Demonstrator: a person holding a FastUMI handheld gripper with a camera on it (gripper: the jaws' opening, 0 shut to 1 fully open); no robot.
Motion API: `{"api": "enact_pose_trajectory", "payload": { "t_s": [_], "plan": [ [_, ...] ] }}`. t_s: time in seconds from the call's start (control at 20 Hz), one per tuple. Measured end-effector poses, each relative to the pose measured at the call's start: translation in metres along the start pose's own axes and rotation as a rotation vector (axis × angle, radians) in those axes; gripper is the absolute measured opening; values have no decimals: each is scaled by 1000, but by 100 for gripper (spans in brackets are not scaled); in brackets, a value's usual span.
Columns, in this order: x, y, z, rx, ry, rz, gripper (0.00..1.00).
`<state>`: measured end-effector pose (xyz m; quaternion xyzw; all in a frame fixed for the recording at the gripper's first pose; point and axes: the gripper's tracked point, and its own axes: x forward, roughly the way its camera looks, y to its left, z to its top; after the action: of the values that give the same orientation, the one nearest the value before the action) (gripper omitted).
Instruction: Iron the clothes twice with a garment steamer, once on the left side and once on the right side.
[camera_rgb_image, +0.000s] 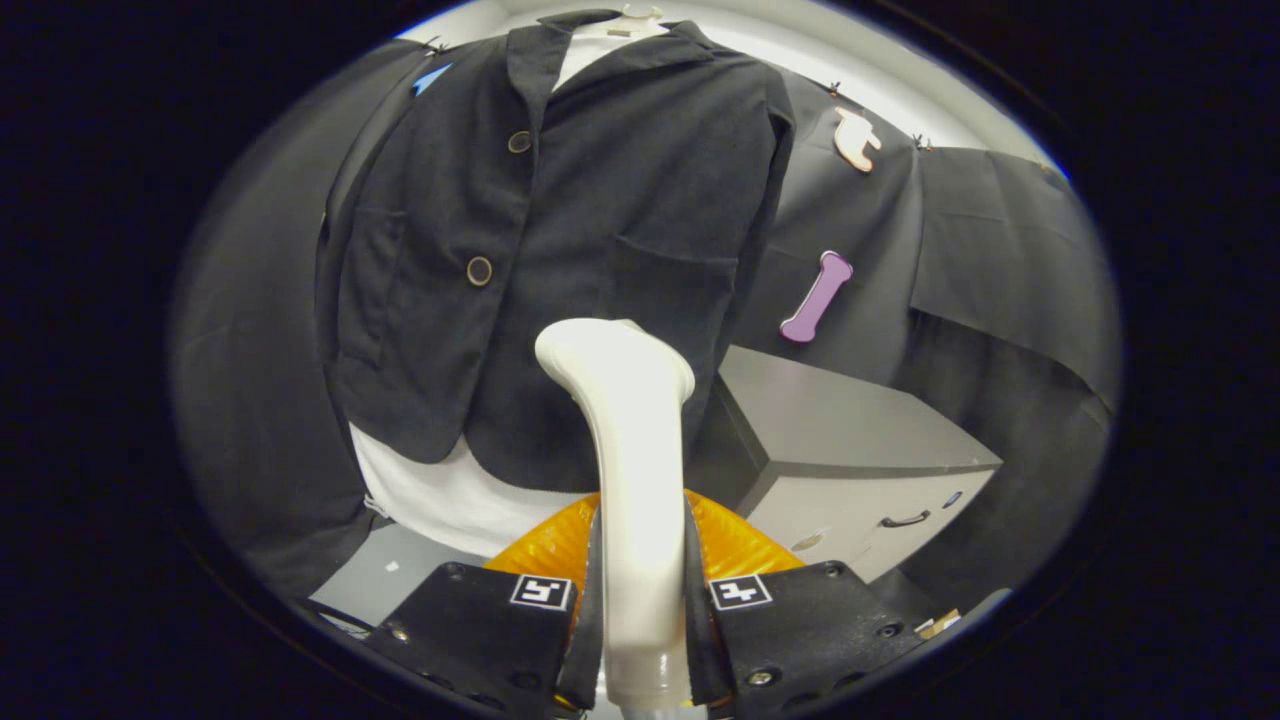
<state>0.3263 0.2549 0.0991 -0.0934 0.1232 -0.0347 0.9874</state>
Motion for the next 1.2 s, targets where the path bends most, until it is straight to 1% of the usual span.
{"api": "enact_pose_trajectory", "payload": {
  "t_s": [0.4,0.6,0.75,0.9,1.2],
  "plan": [
    [4,5,-44,-8,72,18,37],
    [4,6,-50,-9,90,29,37],
    [-4,3,-40,8,81,34,37],
    [-22,-1,-20,32,52,43,37],
    [-63,-9,51,54,-64,55,37]
  ]
}}
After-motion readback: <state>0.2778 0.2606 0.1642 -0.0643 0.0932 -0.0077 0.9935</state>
